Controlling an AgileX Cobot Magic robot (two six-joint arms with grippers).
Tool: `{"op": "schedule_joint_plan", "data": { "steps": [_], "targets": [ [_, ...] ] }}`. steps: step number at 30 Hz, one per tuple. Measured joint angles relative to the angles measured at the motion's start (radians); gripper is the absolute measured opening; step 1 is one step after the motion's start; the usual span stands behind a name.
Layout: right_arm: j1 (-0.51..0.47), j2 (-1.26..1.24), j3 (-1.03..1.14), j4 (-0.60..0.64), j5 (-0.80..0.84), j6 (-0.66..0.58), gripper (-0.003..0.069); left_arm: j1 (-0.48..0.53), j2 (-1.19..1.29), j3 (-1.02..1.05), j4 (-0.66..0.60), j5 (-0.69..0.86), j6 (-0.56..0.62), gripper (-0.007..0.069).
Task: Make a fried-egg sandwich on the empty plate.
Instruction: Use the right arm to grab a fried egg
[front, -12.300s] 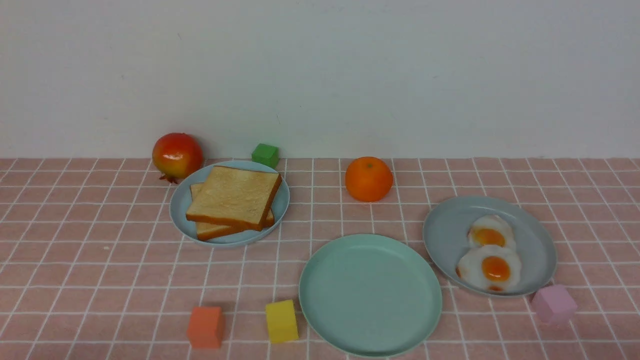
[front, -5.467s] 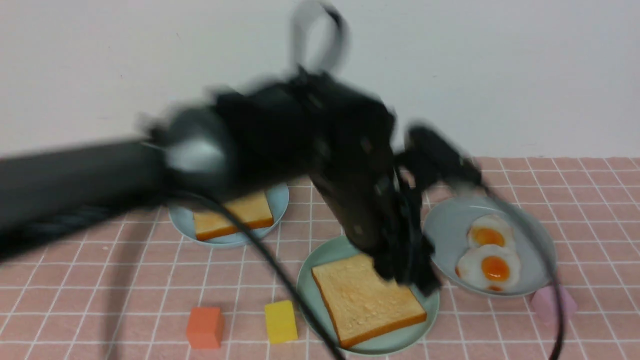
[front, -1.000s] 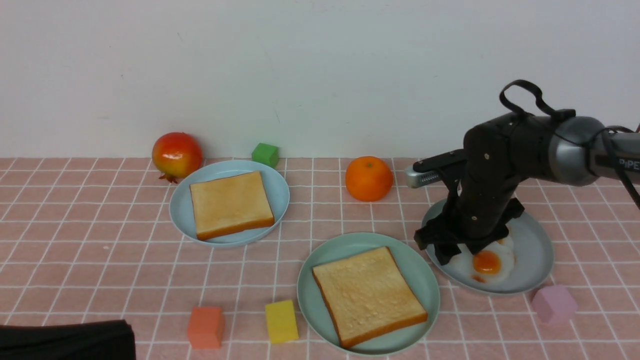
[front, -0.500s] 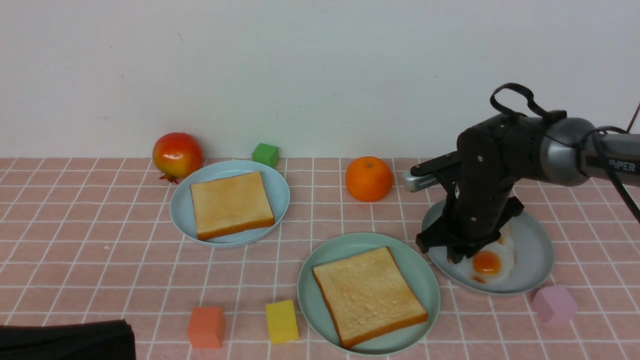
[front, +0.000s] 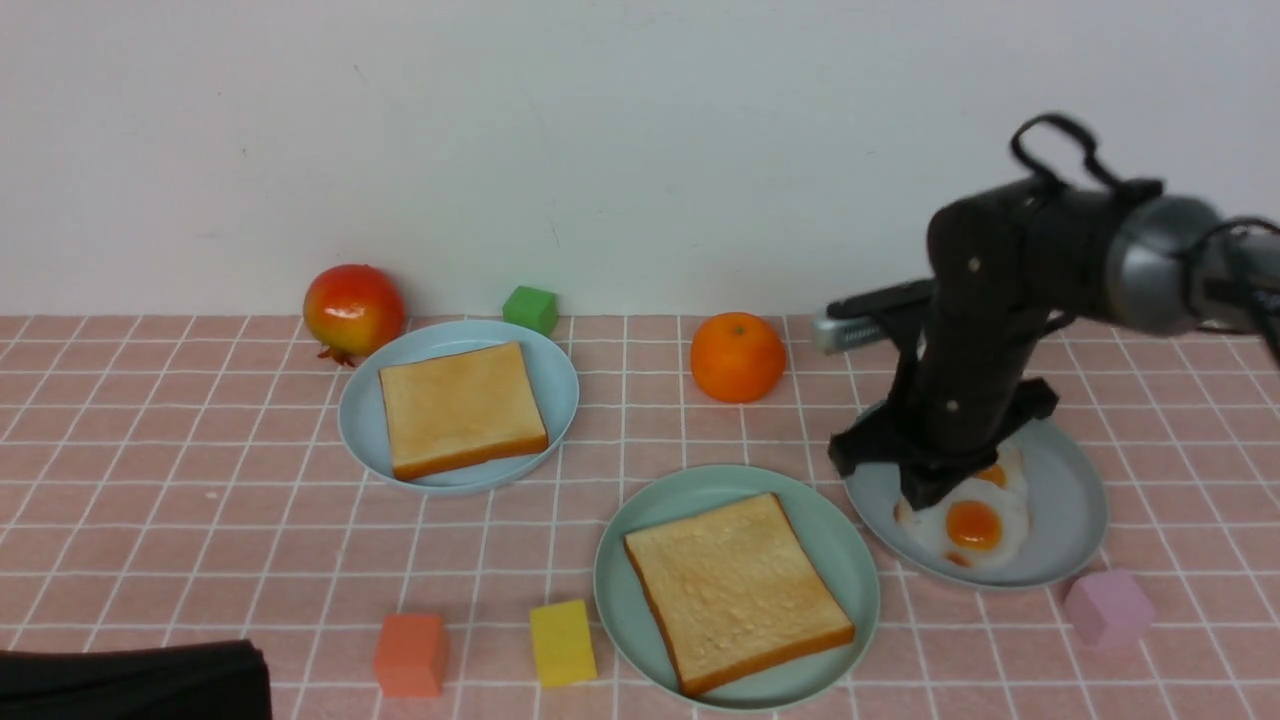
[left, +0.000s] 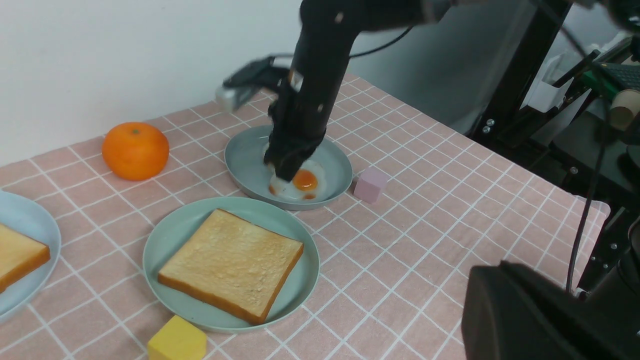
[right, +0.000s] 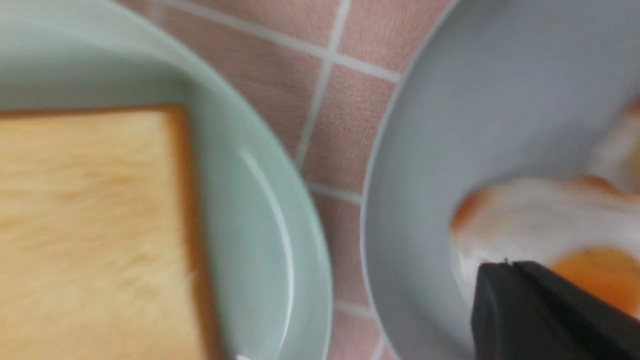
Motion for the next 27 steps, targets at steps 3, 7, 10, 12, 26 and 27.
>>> {"op": "schedule_joint_plan", "data": {
  "steps": [3, 7, 10, 12, 26, 27],
  "targets": [
    [-0.037, -0.063, 0.003, 0.014, 0.065, 0.000, 0.0246, 0.000, 0.000, 0.000, 0.000, 0.000, 0.000, 0.0012],
    [-0.153, -0.096, 0.061, 0.103, 0.089, 0.000, 0.0362, 0.000, 0.000, 0.000, 0.000, 0.004, 0.000, 0.0012],
    [-0.283, -0.088, 0.127, 0.285, 0.051, -0.016, 0.0400, 0.000, 0.000, 0.000, 0.000, 0.014, 0.000, 0.0012],
    [-0.331, -0.079, 0.143, 0.360, 0.022, -0.033, 0.0404, 0.000, 0.000, 0.000, 0.000, 0.016, 0.000, 0.0012],
    [-0.409, 0.025, 0.153, 0.513, -0.053, -0.042, 0.0410, 0.000, 0.000, 0.000, 0.000, 0.019, 0.000, 0.0012],
    [-0.409, 0.026, 0.154, 0.515, -0.056, -0.042, 0.0410, 0.000, 0.000, 0.000, 0.000, 0.019, 0.000, 0.0012]
  ]
}}
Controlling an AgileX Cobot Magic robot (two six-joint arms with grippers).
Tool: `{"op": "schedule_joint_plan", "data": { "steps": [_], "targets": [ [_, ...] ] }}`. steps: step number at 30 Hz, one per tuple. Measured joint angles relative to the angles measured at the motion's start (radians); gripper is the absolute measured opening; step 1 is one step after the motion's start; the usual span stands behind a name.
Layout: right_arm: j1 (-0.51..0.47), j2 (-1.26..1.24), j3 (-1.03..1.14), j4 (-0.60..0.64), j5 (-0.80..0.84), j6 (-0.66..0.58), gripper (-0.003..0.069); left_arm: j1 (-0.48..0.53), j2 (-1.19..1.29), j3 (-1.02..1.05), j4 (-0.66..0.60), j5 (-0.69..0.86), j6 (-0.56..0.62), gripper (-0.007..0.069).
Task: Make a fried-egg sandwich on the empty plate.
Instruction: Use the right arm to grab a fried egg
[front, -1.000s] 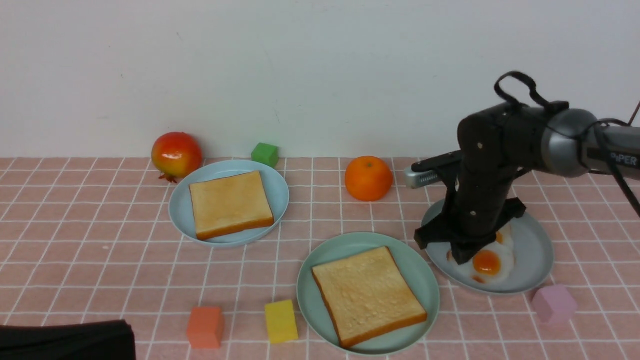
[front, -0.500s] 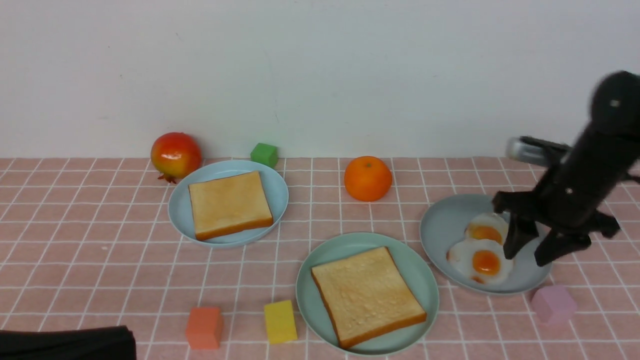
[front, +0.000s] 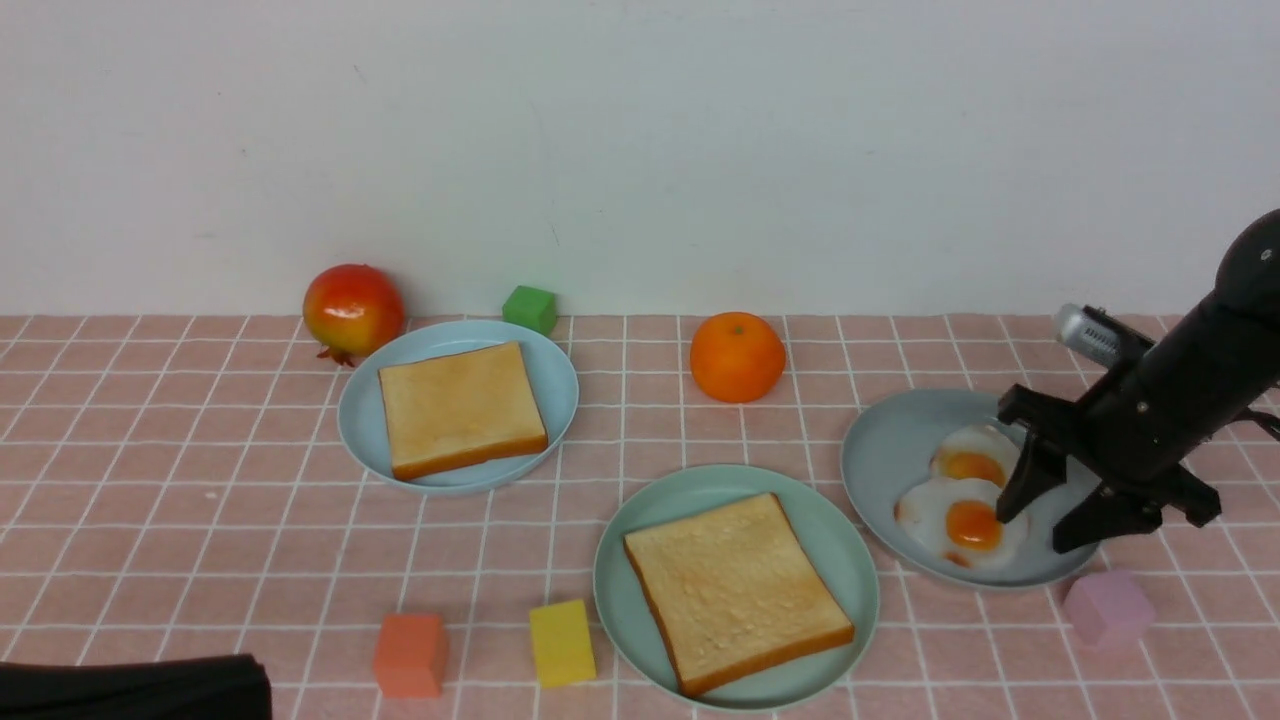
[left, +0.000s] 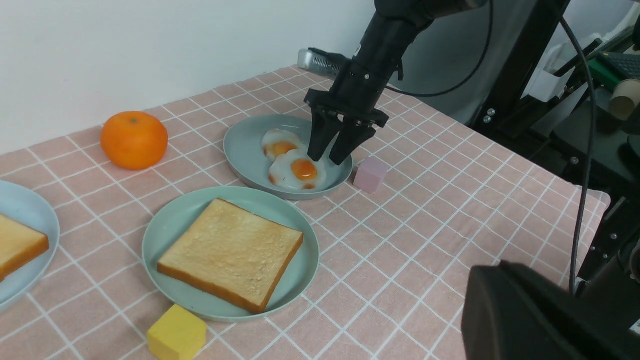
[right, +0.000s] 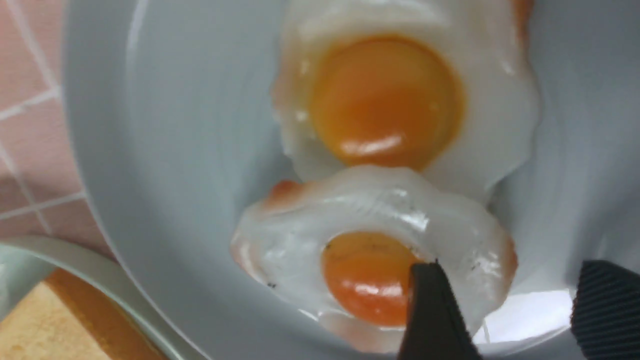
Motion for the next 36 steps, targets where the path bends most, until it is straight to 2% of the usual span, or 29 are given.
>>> {"op": "schedule_joint_plan", "data": {
  "steps": [9, 20, 24, 30, 32, 36],
  "targets": [
    [0.000, 0.012, 0.000, 0.040, -0.068, -0.008, 0.0410, 0.000, 0.000, 0.000, 0.000, 0.000, 0.000, 0.0012],
    [0.000, 0.028, -0.004, 0.077, -0.072, -0.046, 0.0405, 0.000, 0.000, 0.000, 0.000, 0.000, 0.000, 0.0012],
    [0.000, 0.029, -0.005, 0.077, -0.072, -0.069, 0.0358, 0.000, 0.000, 0.000, 0.000, 0.000, 0.000, 0.0012],
    [0.000, 0.029, -0.006, 0.084, -0.050, -0.092, 0.0195, 0.000, 0.000, 0.000, 0.000, 0.000, 0.000, 0.0012],
    [0.000, 0.029, -0.006, 0.084, -0.043, -0.094, 0.0170, 0.000, 0.000, 0.000, 0.000, 0.000, 0.000, 0.0012],
    [-0.001, 0.024, -0.007, 0.070, -0.034, -0.095, 0.0171, 0.000, 0.000, 0.000, 0.000, 0.000, 0.000, 0.0012]
  ]
}}
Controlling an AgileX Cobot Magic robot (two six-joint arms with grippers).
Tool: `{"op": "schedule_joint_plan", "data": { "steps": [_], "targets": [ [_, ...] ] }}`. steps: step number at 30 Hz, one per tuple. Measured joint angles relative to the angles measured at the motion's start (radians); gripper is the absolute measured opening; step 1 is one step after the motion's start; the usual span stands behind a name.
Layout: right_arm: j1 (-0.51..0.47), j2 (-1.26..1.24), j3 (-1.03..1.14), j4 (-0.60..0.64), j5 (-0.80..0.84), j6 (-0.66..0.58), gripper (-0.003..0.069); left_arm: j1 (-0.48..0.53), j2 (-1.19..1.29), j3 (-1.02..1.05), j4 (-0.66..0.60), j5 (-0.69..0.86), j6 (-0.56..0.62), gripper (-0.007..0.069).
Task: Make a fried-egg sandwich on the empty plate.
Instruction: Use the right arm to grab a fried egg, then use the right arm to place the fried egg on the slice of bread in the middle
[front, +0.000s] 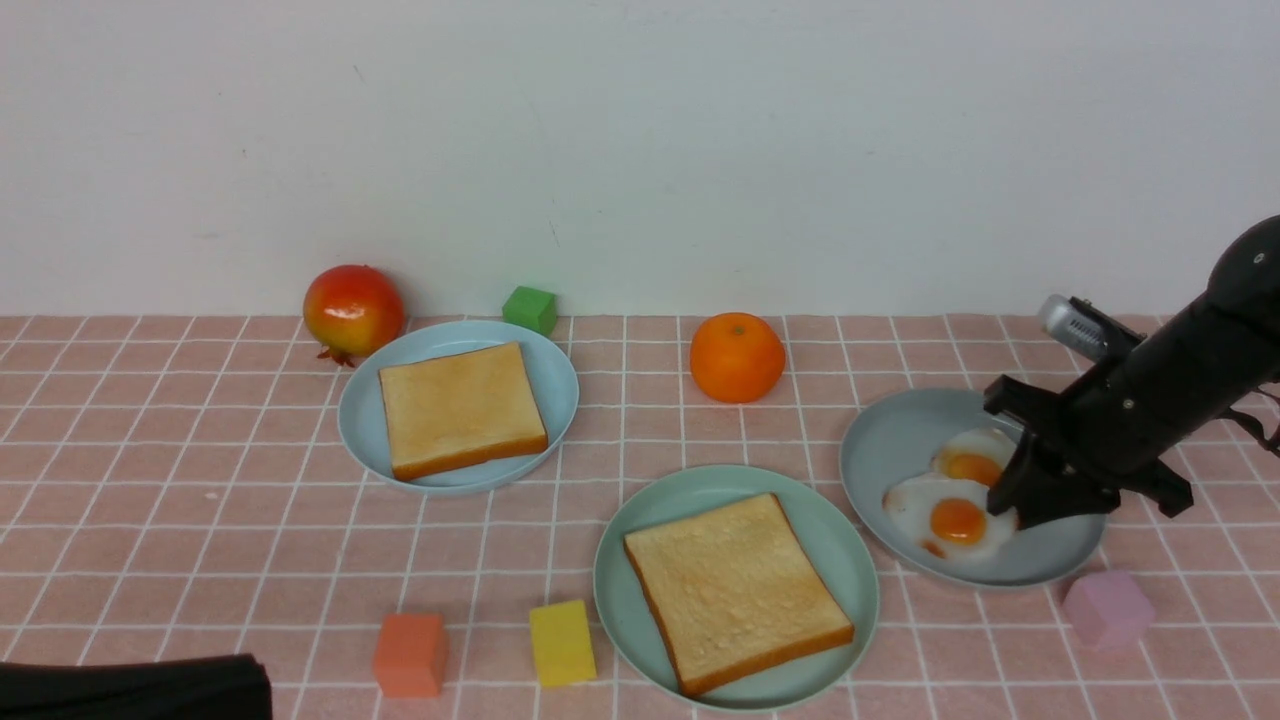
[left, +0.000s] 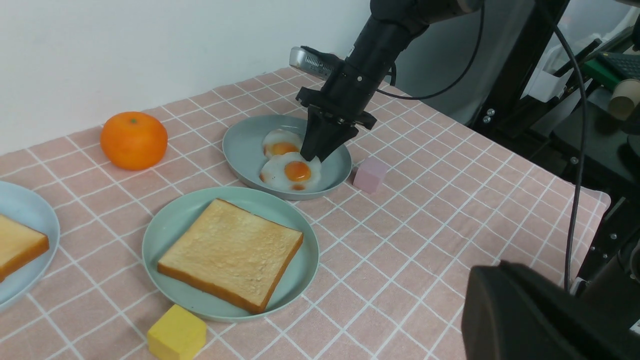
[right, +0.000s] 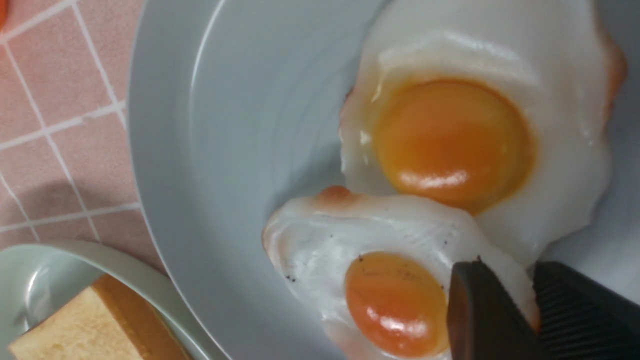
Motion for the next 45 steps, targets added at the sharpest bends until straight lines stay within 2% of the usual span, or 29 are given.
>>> {"op": "schedule_joint_plan", "data": {
  "steps": [8, 11, 28, 32, 35, 36, 42, 45],
  "targets": [
    [0.001, -0.063, 0.003, -0.069, 0.043, 0.000, 0.0130, 0.000, 0.000, 0.000, 0.000, 0.000, 0.000, 0.0012],
    [0.001, -0.128, 0.004, -0.071, 0.064, -0.016, 0.0091, 0.000, 0.000, 0.000, 0.000, 0.000, 0.000, 0.0012],
    [0.001, -0.340, 0.007, -0.056, 0.165, -0.080, 0.0085, 0.000, 0.000, 0.000, 0.000, 0.000, -0.001, 0.0012],
    [0.001, -0.451, 0.039, -0.026, 0.188, -0.095, 0.0085, 0.000, 0.000, 0.000, 0.002, 0.005, -0.036, 0.0012],
    [0.016, -0.545, 0.108, 0.046, 0.195, -0.119, 0.0085, 0.000, 0.004, 0.000, 0.037, 0.009, -0.066, 0.0012],
    [0.025, -0.565, 0.123, 0.067, 0.196, -0.129, 0.0085, 0.000, 0.010, 0.000, 0.053, 0.008, -0.079, 0.0012],
    [0.225, -0.588, 0.198, 0.274, 0.172, -0.213, 0.0085, 0.000, 0.057, 0.000, 0.205, 0.010, -0.240, 0.0012],
    [0.293, -0.560, 0.198, 0.302, 0.139, -0.221, 0.0085, 0.000, 0.060, 0.000, 0.231, 0.010, -0.263, 0.0012]
  ]
}}
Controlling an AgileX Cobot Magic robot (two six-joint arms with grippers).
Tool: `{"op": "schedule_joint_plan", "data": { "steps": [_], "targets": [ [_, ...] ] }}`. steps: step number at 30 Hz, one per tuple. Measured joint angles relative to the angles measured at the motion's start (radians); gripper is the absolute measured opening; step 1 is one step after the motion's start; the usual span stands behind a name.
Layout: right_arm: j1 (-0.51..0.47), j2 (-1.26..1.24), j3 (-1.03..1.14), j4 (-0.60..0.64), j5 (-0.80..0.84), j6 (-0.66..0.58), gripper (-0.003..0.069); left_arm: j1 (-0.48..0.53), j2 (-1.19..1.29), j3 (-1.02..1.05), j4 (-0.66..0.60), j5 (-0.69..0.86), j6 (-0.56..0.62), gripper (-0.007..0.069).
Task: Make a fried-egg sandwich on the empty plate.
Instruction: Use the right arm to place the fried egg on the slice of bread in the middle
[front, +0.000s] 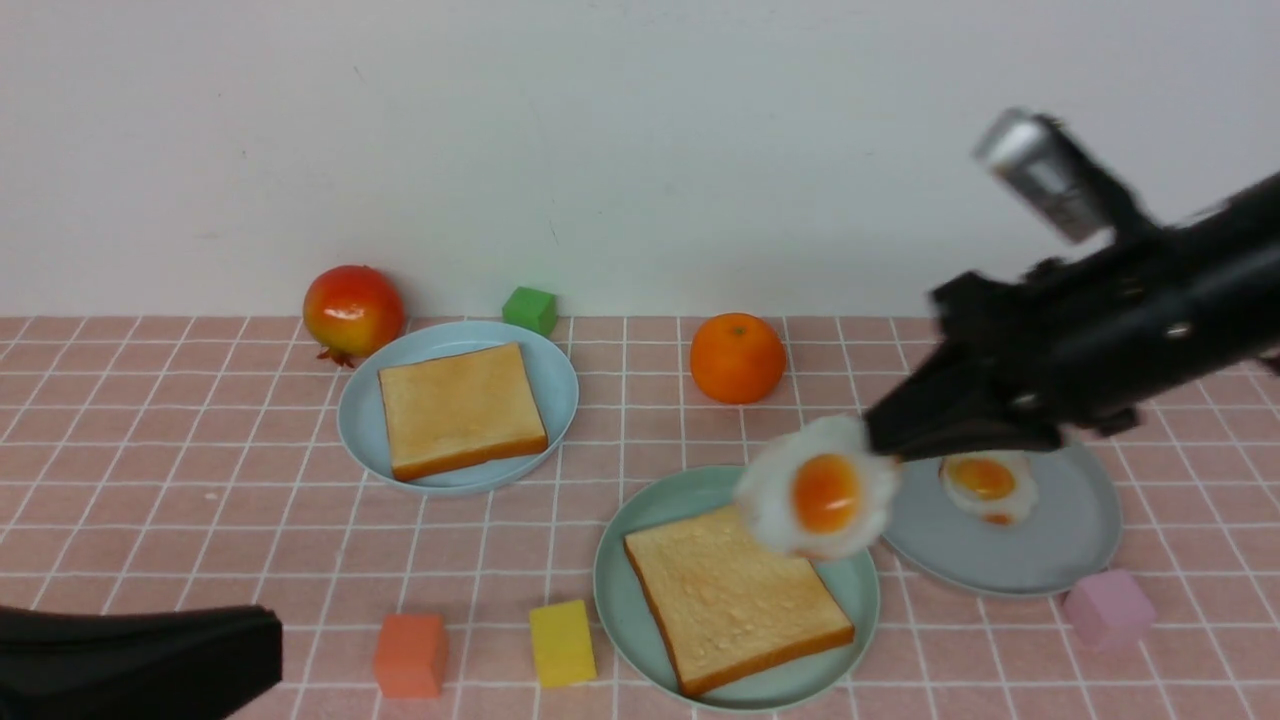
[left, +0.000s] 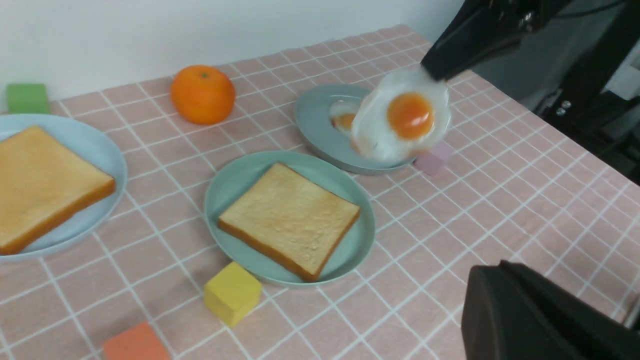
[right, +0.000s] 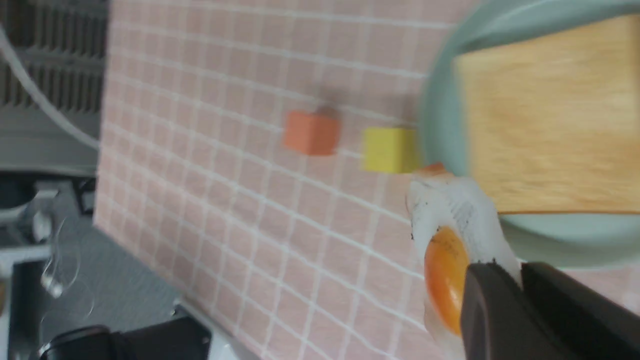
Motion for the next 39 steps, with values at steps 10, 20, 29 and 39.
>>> {"op": "schedule_joint_plan", "data": {
  "steps": [10, 20, 29, 39],
  "targets": [
    [0.092, 0.203, 0.001, 0.057, -0.099, -0.033, 0.0085, 0.000, 0.000, 0.000, 0.023, 0.031, -0.011, 0.0012],
    [0.051, 0.346, 0.001, 0.135, -0.168, -0.102, 0.0085, 0.000, 0.000, 0.001, 0.024, 0.047, -0.011, 0.0012],
    [0.025, 0.361, 0.001, 0.143, -0.189, -0.123, 0.0085, 0.000, 0.000, 0.001, 0.024, 0.049, -0.012, 0.0012],
    [0.025, 0.413, 0.000, 0.176, -0.204, -0.139, 0.0085, 0.000, 0.000, 0.001, 0.024, 0.050, -0.012, 0.0012]
  ]
}}
